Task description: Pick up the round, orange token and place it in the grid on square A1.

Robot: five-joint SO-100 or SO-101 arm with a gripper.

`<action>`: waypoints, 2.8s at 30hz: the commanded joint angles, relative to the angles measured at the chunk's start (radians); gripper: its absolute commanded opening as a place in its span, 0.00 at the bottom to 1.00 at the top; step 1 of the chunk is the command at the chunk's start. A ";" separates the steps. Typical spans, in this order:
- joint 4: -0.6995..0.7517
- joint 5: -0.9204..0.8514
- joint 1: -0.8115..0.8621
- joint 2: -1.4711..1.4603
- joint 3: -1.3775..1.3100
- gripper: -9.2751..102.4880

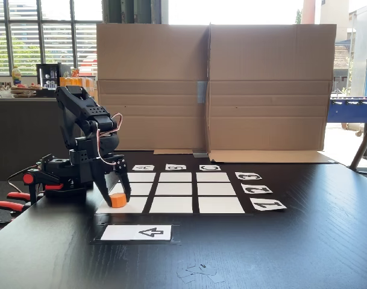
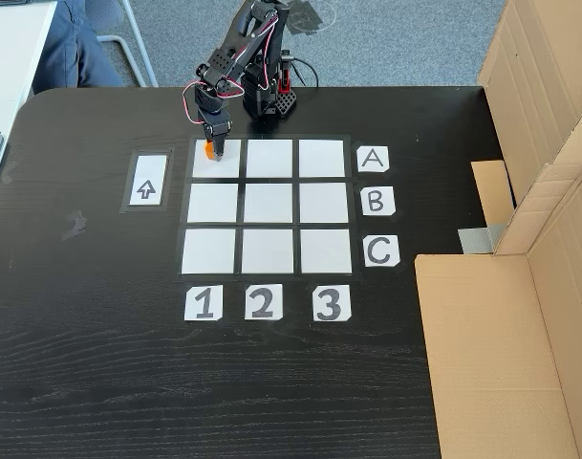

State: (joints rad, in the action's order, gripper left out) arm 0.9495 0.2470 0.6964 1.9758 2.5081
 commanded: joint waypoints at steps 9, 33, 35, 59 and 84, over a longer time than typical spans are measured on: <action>-0.038 -0.003 -0.009 -0.003 0.017 0.25; -0.189 -0.014 0.091 0.006 0.035 0.43; -0.219 -0.014 0.117 0.012 0.029 0.44; -0.342 -0.012 0.387 0.486 0.074 0.40; -0.282 -0.144 0.888 1.170 0.348 0.26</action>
State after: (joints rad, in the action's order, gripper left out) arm 0.6611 0.1181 1.5524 3.0986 2.8271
